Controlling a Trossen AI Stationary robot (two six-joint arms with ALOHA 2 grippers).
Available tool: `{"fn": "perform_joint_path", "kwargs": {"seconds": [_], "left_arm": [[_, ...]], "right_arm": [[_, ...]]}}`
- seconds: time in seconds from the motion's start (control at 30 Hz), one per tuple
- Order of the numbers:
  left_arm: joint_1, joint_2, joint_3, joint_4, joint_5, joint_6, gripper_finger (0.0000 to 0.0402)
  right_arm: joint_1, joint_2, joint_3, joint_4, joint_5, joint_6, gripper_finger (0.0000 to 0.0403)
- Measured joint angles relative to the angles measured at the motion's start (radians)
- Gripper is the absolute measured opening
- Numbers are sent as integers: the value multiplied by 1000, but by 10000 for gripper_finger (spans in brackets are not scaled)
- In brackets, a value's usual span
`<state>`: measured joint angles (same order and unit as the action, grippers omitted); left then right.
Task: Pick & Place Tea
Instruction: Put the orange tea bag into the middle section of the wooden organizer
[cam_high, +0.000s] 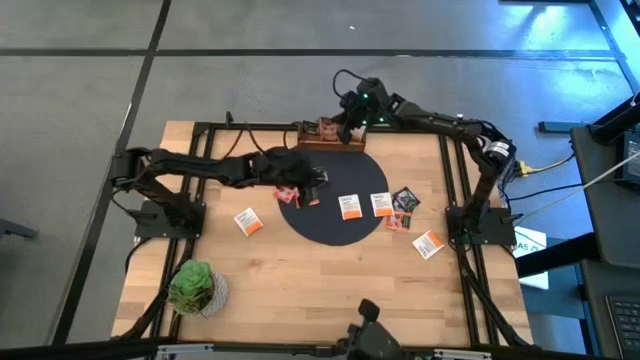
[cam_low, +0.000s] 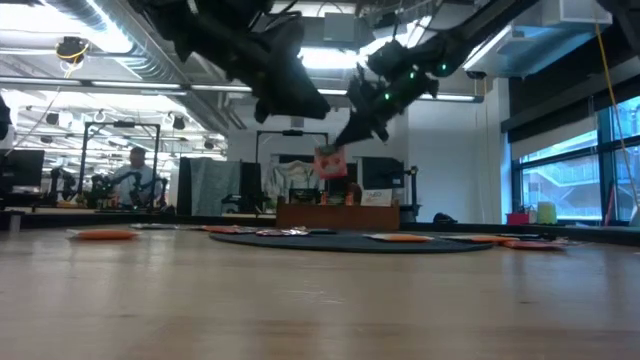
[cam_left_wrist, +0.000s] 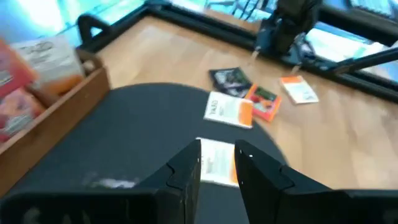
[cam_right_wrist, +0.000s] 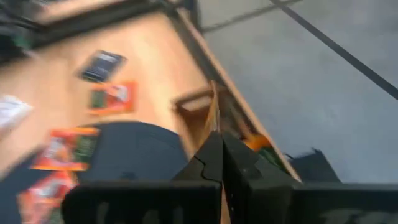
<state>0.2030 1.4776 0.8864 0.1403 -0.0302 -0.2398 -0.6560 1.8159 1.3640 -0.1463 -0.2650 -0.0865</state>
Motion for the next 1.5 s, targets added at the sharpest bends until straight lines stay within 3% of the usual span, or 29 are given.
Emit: {"fn": "perform_joint_path", "kwargs": {"seconds": [0.4,0.73,1.1,1.3,1.4,1.5], "left_arm": [[49,-6,0,-93,-3,13,95],[55,-6,0,-100,-3,18,95],[55,-6,0,-100,-3,18,95],[50,-7,1,-148,-3,18,95],[43,-7,1,-250,-3,18,95],[31,0,1,-345,-8,17,95]], "right_arm": [[-47,151,0,67,45,-53,1],[-46,185,0,106,202,-136,11],[-46,186,0,105,206,-201,77],[-46,150,-2,81,312,-130,134],[-35,100,-1,22,249,-80,149],[-3,66,-1,-59,44,-55,154]]}}
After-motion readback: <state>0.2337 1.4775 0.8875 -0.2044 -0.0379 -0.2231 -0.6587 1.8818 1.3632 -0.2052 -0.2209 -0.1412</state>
